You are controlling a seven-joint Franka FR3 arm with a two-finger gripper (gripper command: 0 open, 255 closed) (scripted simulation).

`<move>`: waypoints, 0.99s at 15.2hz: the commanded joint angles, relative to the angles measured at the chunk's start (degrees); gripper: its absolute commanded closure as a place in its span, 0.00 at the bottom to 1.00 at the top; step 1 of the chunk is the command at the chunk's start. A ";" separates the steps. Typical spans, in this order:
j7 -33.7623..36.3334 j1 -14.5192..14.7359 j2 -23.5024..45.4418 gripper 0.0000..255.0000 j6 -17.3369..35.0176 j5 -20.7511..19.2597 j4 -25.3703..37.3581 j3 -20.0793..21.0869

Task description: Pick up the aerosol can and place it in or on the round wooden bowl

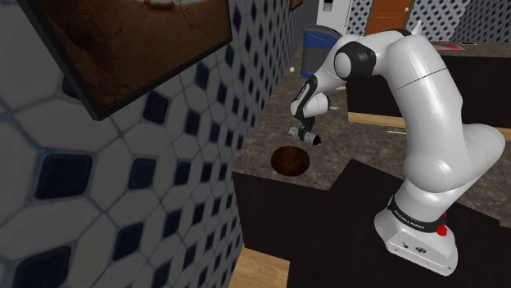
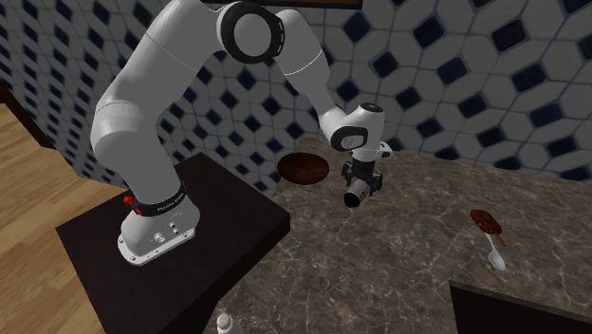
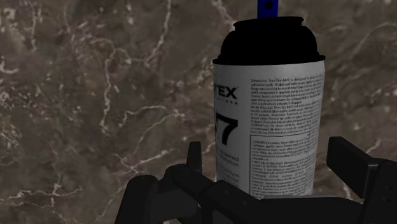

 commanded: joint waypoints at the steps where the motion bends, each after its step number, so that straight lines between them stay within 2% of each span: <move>1: 0.00 0.00 0.00 0.00 0.00 0.00 0.00 0.00; 2: 0.00 0.00 0.00 1.00 0.00 0.00 0.00 0.00; 11: 0.00 0.00 0.01 1.00 0.00 0.00 0.00 0.00; 15: 0.18 0.47 -2.75 1.00 -1.59 -0.41 -1.18 -0.59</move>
